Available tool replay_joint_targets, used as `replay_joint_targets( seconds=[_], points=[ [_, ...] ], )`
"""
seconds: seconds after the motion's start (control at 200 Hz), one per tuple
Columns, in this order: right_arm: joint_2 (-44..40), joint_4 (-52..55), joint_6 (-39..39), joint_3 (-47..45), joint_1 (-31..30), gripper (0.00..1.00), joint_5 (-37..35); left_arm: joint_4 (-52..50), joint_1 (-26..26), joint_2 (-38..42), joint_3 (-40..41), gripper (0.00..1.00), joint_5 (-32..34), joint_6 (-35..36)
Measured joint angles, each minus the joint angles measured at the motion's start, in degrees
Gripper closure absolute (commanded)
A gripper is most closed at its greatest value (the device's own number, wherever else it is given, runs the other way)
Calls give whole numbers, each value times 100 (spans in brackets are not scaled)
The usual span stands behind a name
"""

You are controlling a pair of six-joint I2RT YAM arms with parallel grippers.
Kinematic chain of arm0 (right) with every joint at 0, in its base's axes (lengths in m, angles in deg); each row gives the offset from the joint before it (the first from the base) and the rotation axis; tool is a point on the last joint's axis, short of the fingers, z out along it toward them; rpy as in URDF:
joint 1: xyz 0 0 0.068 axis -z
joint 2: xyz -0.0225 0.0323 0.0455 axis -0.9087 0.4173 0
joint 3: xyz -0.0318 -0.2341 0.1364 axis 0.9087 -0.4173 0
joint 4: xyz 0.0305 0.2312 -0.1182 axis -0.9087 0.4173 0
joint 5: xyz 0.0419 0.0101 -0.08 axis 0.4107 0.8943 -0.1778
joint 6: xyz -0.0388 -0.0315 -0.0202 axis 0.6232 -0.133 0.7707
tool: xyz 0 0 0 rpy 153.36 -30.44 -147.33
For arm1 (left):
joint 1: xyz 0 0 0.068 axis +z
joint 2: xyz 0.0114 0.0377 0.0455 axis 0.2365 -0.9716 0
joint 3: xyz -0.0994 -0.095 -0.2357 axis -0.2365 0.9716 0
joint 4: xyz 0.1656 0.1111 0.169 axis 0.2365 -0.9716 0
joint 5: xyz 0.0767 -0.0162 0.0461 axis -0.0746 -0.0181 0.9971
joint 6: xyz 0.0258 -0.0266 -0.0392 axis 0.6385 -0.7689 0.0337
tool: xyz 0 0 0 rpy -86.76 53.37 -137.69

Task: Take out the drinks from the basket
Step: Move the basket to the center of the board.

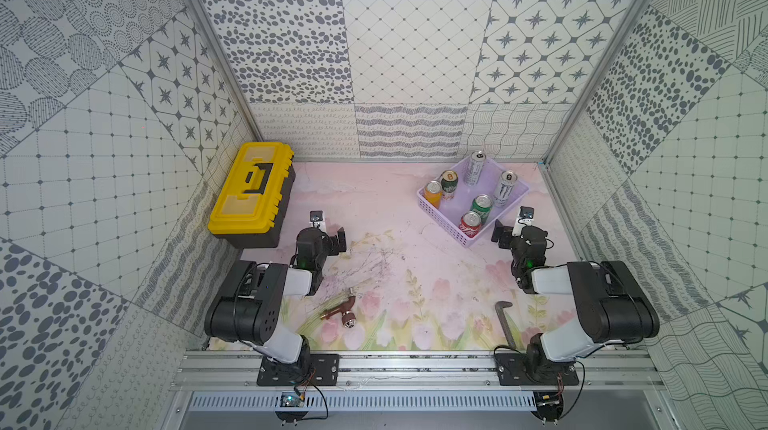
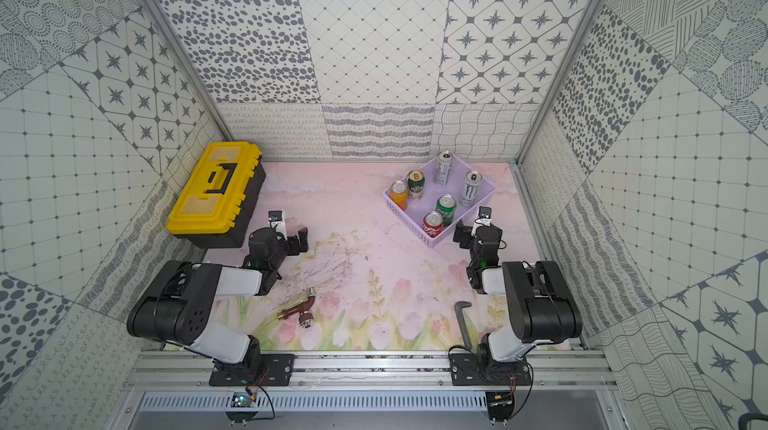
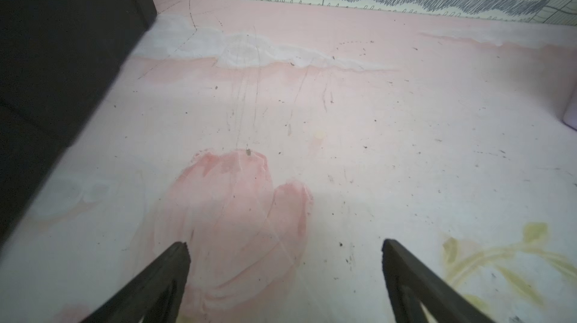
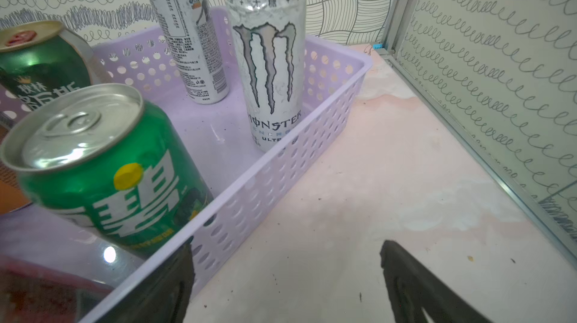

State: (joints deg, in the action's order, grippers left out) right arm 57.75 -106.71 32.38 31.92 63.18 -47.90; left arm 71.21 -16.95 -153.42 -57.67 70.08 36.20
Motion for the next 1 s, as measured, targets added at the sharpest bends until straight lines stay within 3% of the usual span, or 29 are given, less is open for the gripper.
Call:
replay_joint_targets(
  seconds=[0.996],
  points=[
    [0, 26, 2, 0, 37, 3, 149, 0, 7, 0, -9, 0, -2, 0]
  ],
)
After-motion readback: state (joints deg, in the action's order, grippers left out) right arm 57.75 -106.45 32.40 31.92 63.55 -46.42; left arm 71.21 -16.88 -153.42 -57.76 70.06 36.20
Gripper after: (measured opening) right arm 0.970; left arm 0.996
